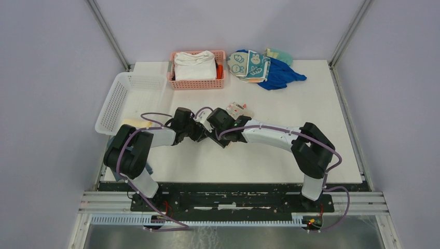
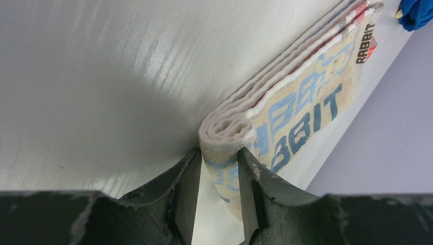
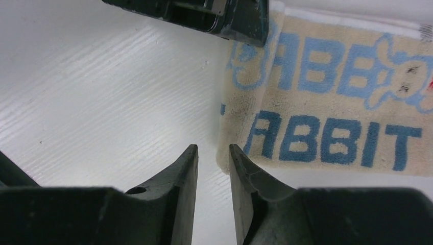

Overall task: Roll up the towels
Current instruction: Roll the towel at the center of the board.

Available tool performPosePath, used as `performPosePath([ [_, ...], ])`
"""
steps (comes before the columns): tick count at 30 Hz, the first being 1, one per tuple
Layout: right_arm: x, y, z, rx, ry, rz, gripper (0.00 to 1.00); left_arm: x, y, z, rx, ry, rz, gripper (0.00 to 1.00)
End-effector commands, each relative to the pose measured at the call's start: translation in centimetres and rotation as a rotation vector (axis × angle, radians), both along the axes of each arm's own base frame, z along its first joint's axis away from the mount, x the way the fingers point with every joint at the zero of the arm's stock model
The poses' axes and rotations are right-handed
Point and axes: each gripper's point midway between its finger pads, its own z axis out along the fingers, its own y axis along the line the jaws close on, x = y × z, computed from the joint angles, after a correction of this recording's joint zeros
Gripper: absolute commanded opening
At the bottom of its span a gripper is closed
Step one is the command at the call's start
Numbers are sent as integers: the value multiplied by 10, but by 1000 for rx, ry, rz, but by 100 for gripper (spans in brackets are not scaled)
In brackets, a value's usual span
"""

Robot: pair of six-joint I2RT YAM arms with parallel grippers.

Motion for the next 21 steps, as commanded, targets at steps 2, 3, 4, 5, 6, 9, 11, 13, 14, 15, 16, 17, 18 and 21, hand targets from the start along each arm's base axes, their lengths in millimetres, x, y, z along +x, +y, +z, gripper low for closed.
performPosePath([
  [2,3,4,-12,-20,1,-1,36,-44,39,-53,221,176,0,43],
  [3,4,2,-15,-31,1,-4,36,-44,40,-53,220,177,0,43],
  [4,4,1,-17,-41,0,-7,36,-44,39,-53,221,177,0,43],
  [5,5,-1,-20,-53,-3,-12,36,-44,39,-53,220,176,1,43],
  [6,7,-3,-22,-66,-9,-20,36,-44,39,-52,219,176,0,43],
  [9,11,-9,-24,-97,-32,-37,37,-44,39,-53,220,176,-2,43],
  [11,13,-10,-23,-99,-41,-44,39,-44,39,-52,219,175,-2,43],
  [13,13,-10,-23,-101,-42,-44,41,-43,39,-51,217,172,-2,43],
  [14,13,-10,-24,-103,-41,-45,41,-43,38,-51,217,173,-2,43],
  [15,13,-11,-27,-110,-39,-46,41,-42,38,-51,216,171,-3,43],
  [16,13,-12,-31,-121,-34,-46,42,-42,38,-50,215,170,-4,43],
  [17,13,-13,-32,-126,-34,-49,42,-42,38,-50,216,169,-6,43],
  [18,13,-14,-36,-134,-31,-50,42,-42,38,-50,216,167,-7,43],
  [21,16,-19,-44,-160,-41,-68,43,-41,38,-49,219,166,-8,43],
])
